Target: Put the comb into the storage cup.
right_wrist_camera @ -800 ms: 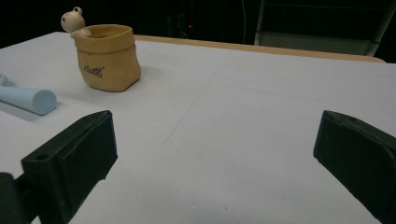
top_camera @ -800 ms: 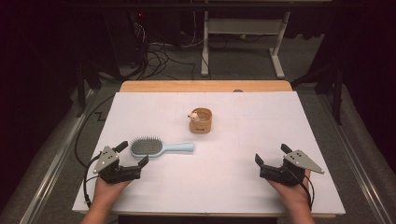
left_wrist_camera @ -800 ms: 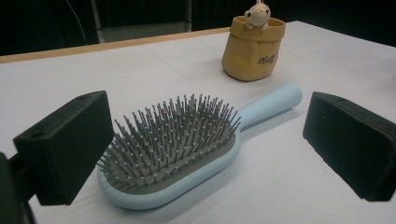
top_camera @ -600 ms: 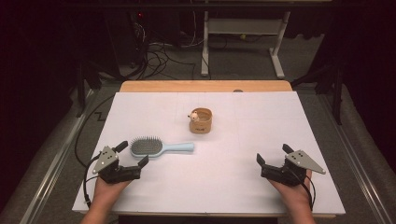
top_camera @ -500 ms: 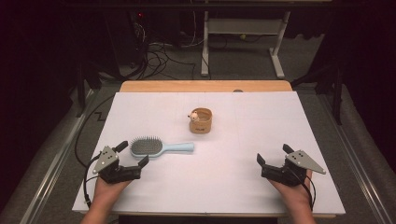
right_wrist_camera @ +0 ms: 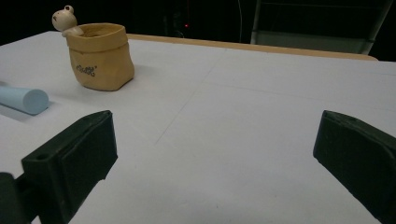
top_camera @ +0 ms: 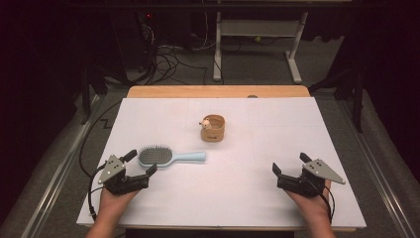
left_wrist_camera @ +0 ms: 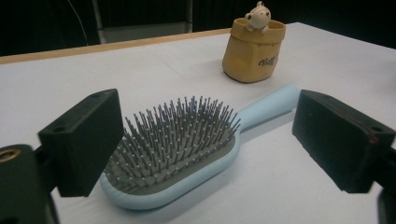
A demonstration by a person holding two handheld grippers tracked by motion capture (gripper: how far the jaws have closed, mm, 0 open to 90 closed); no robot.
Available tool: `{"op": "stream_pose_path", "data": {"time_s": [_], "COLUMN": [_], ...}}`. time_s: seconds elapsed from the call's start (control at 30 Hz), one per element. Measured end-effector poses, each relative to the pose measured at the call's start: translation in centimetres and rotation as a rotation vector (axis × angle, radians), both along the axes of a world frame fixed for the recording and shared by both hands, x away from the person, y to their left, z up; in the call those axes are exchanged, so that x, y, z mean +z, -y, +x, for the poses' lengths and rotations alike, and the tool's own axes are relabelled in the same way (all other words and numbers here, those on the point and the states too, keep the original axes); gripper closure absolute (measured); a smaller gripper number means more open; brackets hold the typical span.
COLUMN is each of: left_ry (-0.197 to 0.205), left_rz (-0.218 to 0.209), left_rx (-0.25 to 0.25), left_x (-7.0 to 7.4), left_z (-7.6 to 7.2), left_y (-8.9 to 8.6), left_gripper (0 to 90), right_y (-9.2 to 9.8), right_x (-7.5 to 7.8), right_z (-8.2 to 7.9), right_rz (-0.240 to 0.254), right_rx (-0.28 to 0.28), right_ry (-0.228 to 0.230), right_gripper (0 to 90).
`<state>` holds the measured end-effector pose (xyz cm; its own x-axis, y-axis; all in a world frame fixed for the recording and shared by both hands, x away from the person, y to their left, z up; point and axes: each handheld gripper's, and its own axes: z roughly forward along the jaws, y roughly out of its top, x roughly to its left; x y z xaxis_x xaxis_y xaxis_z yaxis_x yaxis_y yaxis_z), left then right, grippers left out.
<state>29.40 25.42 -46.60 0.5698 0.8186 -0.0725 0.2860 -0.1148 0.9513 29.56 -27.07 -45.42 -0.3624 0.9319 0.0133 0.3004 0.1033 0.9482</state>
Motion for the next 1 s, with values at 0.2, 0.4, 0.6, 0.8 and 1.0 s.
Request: {"op": "stream_pose_path", "data": {"time_s": [0.2, 0.4, 0.6, 0.8, 1.0], "left_ry": [-0.020, -0.029, -0.032, -0.036, -0.071], "left_rz": [0.013, 0.017, 0.003, -0.031, -0.021], "left_rx": [-0.014, -0.028, -0.037, -0.104, -0.158], "left_x": [0.3, 0.5, 0.6, 0.6, 0.3], "left_z": [-0.1, -0.2, -0.3, -0.4, -0.2], "left_y": [0.0, 0.1, 0.0, 0.3, 1.7], "left_gripper": [18.1, 25.6, 40.4, 51.7, 79.6], "right_y": [-0.2, -0.3, -0.4, -0.4, -0.4], "right_x": [-0.2, -0.2, -0.2, -0.1, -0.1], "right_z": [0.1, 0.1, 0.1, 0.0, 0.0], "right_rz": [-0.002, -0.007, -0.009, -0.009, -0.007], "right_rx": [0.012, 0.017, 0.016, 0.010, 0.005], "right_ry": [-0.008, -0.006, -0.004, 0.000, 0.000], "right_gripper": [0.2, 0.2, 0.2, 0.2, 0.3]}}
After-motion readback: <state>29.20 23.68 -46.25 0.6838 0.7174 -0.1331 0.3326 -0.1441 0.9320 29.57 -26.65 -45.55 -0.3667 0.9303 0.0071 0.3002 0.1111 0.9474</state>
